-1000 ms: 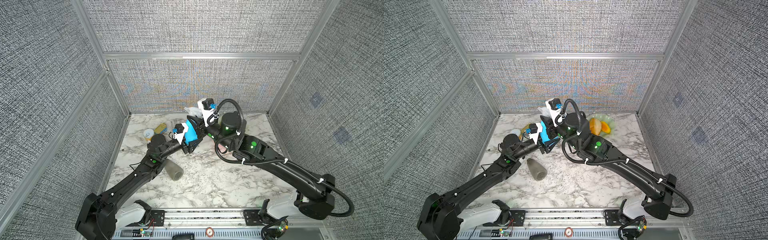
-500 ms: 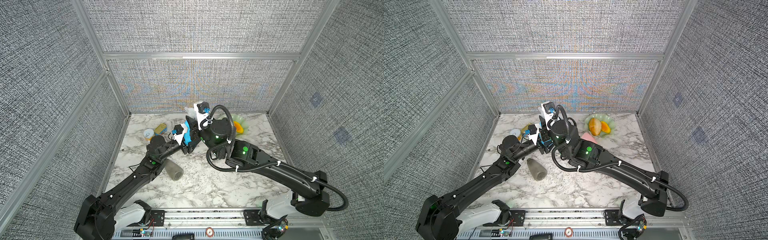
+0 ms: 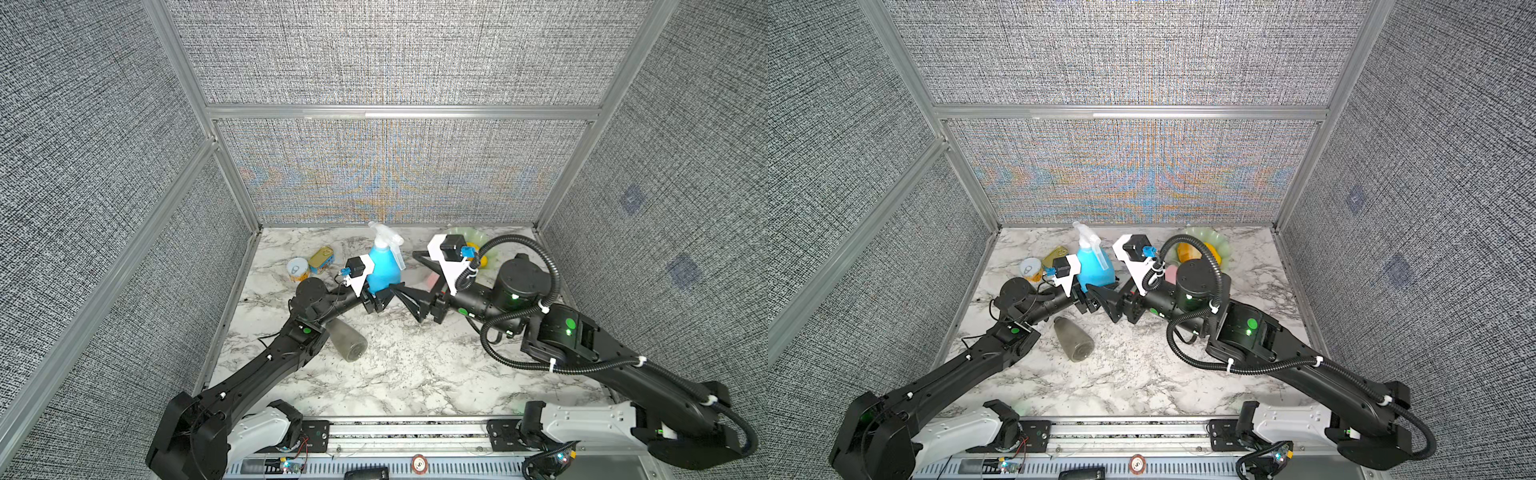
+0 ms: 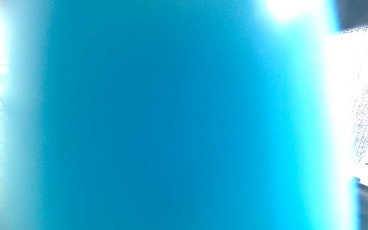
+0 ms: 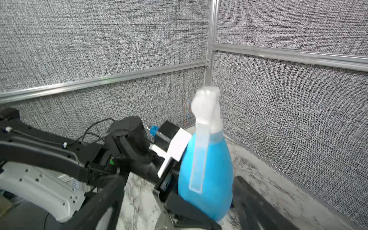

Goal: Attach spray nozzles to spray bottles
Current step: Place the spray bottle at the center of the board.

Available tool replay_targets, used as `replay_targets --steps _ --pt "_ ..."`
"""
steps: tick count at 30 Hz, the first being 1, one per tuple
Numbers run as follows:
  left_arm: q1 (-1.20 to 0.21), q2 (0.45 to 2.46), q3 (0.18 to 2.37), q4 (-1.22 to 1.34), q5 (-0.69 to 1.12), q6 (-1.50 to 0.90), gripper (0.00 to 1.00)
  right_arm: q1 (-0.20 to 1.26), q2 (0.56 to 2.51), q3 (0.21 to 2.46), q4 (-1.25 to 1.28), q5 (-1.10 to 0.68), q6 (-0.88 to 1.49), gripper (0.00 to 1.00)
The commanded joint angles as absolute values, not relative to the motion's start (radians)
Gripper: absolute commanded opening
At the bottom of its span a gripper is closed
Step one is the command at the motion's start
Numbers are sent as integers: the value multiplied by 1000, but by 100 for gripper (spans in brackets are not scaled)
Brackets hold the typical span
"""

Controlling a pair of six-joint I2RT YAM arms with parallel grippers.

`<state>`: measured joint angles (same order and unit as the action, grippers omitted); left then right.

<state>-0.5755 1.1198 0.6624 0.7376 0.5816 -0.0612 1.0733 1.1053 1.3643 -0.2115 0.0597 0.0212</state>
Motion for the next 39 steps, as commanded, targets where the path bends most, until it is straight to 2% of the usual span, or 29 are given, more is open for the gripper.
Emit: replay_targets --steps 1,5,10,21,33,39 --pt "-576 1112 663 834 660 -117 64 1006 1066 1285 -185 -96 8 90" --pt "-576 1124 666 856 710 -160 64 884 1088 1239 -114 -312 51 92" --pt "-575 1145 673 867 746 -191 64 823 1180 1280 -61 -474 54 94" --pt "-575 1164 692 846 782 -206 67 795 1348 1400 -46 -594 60 95" --pt "-575 1170 700 824 774 -212 76 796 1364 1380 -31 -693 88 72" --pt "-574 1166 702 798 763 -205 95 795 1359 1373 -1 -687 111 68"
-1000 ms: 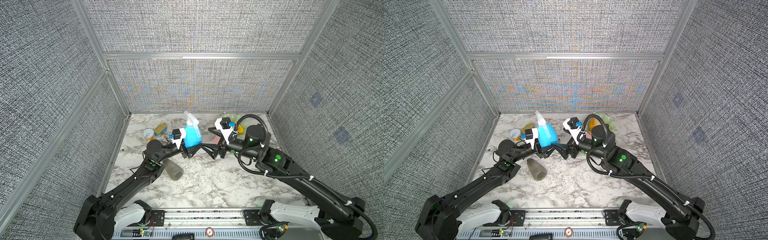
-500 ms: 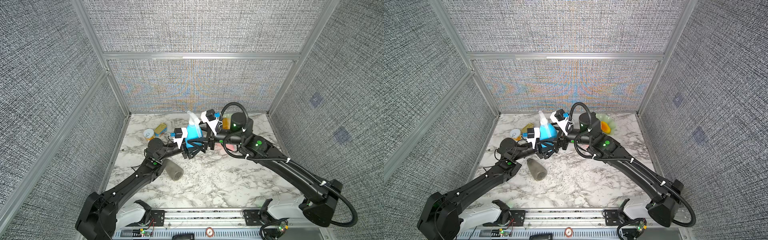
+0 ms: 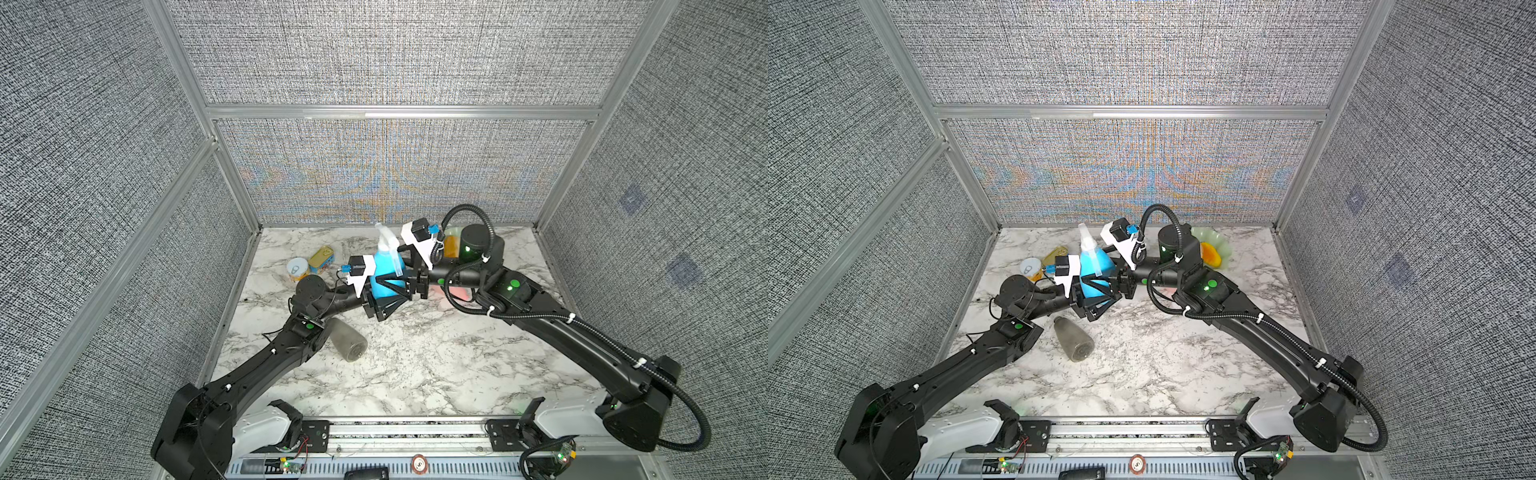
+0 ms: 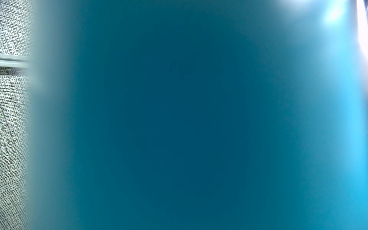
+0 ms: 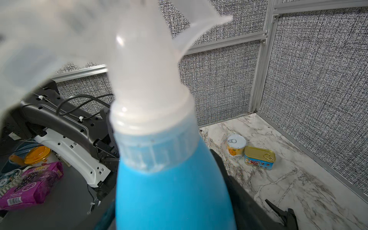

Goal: Attach spray nozzles to spray bottles
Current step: Place the spray bottle at the center of the board.

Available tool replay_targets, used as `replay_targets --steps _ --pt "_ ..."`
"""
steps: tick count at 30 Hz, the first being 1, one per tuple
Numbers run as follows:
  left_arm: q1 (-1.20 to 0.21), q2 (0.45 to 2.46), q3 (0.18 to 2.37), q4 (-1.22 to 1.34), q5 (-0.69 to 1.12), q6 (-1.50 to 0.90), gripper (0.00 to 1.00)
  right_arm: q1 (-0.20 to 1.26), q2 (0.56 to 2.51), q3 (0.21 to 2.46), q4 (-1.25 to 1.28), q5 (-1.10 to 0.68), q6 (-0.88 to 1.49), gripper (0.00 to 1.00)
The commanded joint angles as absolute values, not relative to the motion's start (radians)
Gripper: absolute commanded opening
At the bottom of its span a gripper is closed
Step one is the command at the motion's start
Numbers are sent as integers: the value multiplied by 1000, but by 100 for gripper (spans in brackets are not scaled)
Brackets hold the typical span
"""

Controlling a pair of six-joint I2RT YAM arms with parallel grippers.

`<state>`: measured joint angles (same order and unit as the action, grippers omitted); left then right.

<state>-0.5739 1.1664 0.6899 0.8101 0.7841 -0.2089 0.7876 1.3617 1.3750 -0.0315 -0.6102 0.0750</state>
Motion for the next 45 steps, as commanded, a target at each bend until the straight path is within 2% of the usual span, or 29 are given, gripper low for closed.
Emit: replay_targets --steps 1,8,15,20,24,29,32,38,45 --pt "-574 1168 709 774 773 -194 99 795 1359 1373 5 -678 113 68" --pt "-575 1159 774 508 793 -31 99 786 1356 1406 38 -567 120 65" --pt "-573 1115 784 394 680 70 99 745 1357 1427 99 -473 143 66" --pt "-565 1045 745 419 456 70 99 714 1358 1424 127 -396 137 66" --pt "-562 964 666 547 214 88 99 697 1361 1367 172 -320 138 66" --pt "-560 933 592 729 -186 62 99 697 1370 1187 349 -159 125 66" --pt "-555 923 563 796 -367 38 99 703 1405 1069 486 -82 121 66" --pt "-542 899 518 870 -477 -11 99 712 1560 856 854 147 123 67" --pt "-534 888 494 902 -489 -50 99 758 1775 769 1141 371 150 66"
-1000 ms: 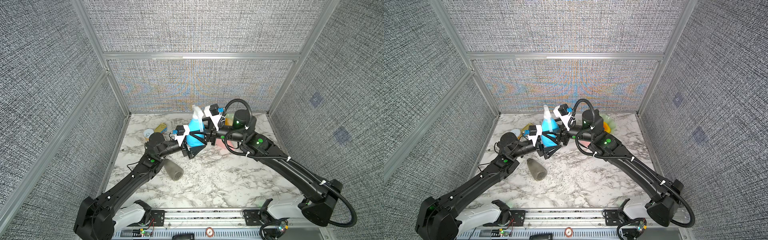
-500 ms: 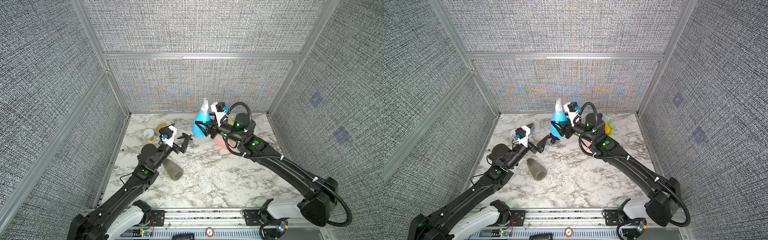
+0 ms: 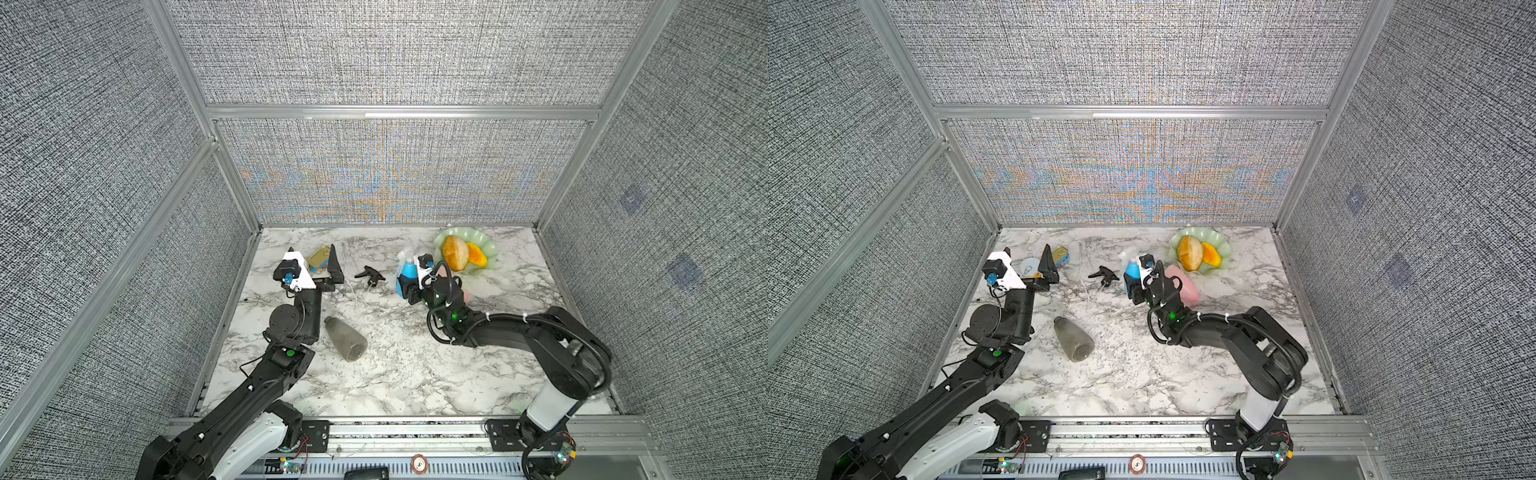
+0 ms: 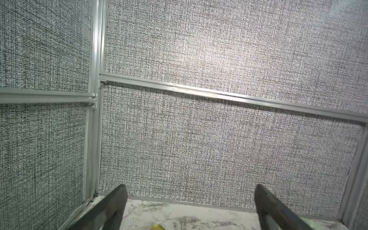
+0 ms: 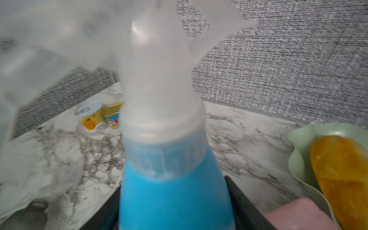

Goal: Attach spray nozzles to spray bottles
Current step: Place the spray bottle at the center of the board.

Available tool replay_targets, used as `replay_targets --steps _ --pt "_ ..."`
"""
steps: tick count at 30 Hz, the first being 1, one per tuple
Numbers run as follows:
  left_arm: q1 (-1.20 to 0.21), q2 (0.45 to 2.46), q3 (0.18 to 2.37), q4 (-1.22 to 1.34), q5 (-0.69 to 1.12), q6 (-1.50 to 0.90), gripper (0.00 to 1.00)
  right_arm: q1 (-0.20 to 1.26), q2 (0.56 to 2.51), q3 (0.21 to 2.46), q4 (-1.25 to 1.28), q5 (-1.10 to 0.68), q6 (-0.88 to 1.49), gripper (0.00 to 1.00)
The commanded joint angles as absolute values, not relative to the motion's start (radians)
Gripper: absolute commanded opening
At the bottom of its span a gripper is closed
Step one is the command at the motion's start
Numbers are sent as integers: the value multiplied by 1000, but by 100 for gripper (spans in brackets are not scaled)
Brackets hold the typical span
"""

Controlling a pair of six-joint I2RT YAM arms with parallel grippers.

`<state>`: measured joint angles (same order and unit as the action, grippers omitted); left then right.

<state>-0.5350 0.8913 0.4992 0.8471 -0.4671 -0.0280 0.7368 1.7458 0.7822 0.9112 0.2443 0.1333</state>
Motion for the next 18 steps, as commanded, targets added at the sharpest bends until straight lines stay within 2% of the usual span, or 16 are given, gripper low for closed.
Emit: replay_targets --steps 1,18 --pt "-534 888 492 902 -487 -56 99 765 1791 766 1155 380 156 67" --pt "-525 891 488 896 -423 -118 99 802 1971 765 1152 459 265 68"
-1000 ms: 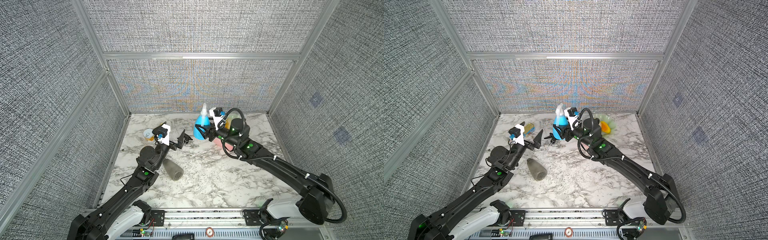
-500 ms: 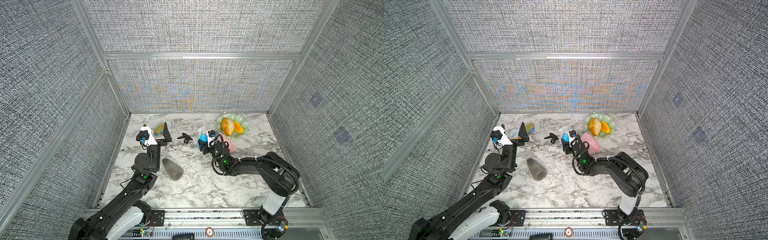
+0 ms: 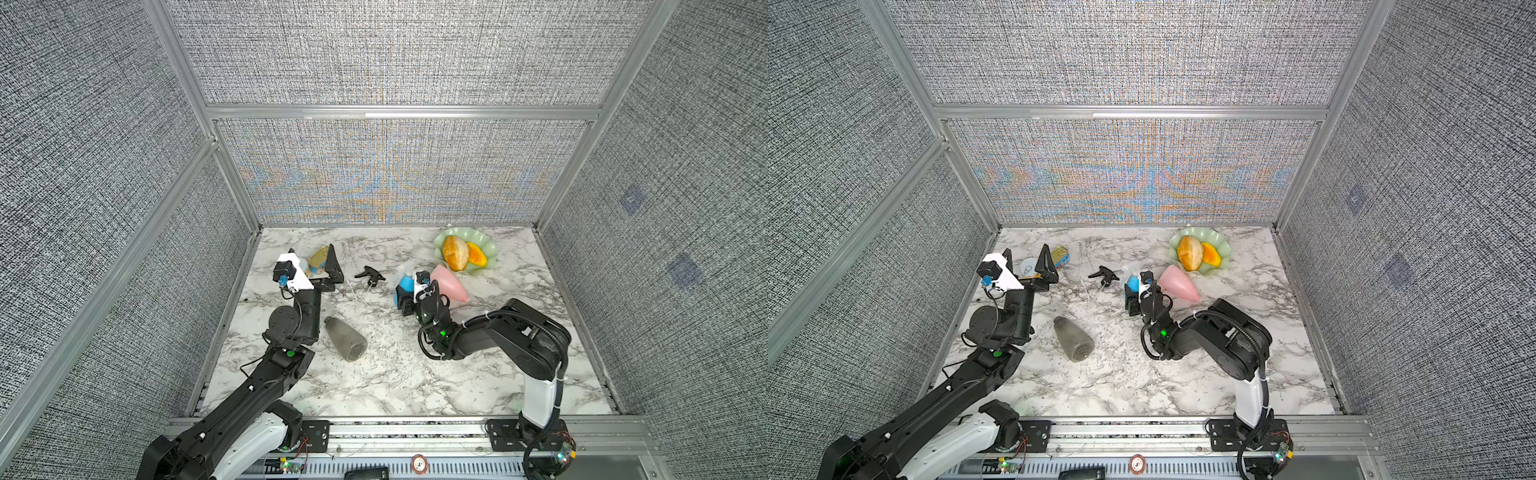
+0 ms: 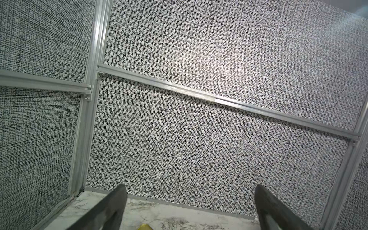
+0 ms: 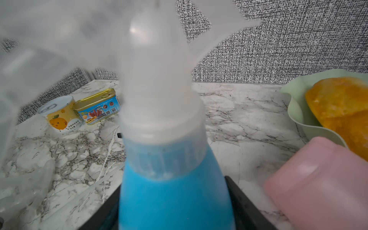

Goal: Attach spray nozzles to spray bottles
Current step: Place the spray bottle at the center of the board.

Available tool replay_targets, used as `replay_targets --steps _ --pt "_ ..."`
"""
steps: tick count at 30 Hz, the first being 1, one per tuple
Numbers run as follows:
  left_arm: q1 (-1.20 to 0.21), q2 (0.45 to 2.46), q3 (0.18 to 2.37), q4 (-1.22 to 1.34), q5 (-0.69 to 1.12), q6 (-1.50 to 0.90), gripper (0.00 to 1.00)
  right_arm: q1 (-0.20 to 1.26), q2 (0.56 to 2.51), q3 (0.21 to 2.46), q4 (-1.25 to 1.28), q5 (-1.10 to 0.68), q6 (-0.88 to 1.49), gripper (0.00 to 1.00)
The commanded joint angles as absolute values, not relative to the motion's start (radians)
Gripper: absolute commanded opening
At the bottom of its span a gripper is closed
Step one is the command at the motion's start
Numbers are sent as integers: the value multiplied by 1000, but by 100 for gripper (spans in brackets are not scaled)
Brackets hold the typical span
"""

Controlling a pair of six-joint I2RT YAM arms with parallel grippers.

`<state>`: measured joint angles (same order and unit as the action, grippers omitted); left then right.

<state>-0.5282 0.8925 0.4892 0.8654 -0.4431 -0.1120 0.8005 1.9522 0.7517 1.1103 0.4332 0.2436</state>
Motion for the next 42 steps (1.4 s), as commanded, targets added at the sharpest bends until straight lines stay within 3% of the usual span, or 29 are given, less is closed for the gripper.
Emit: replay_targets --steps 1,11,20,29,35,42 --pt "-525 891 488 895 -419 -118 99 803 1985 771 1157 458 267 69" --pt "-523 892 484 904 -411 -117 99 804 2041 814 1137 482 281 75" --pt "-522 899 486 901 -403 -114 99 811 2039 794 1150 498 273 87" --pt "-519 906 491 892 -382 -112 99 847 1985 761 1167 502 237 91" --pt "-518 932 534 804 -413 -103 99 894 1892 675 1169 542 206 93" --pt "-479 1057 699 518 -430 -147 98 916 1755 560 1150 550 204 94"
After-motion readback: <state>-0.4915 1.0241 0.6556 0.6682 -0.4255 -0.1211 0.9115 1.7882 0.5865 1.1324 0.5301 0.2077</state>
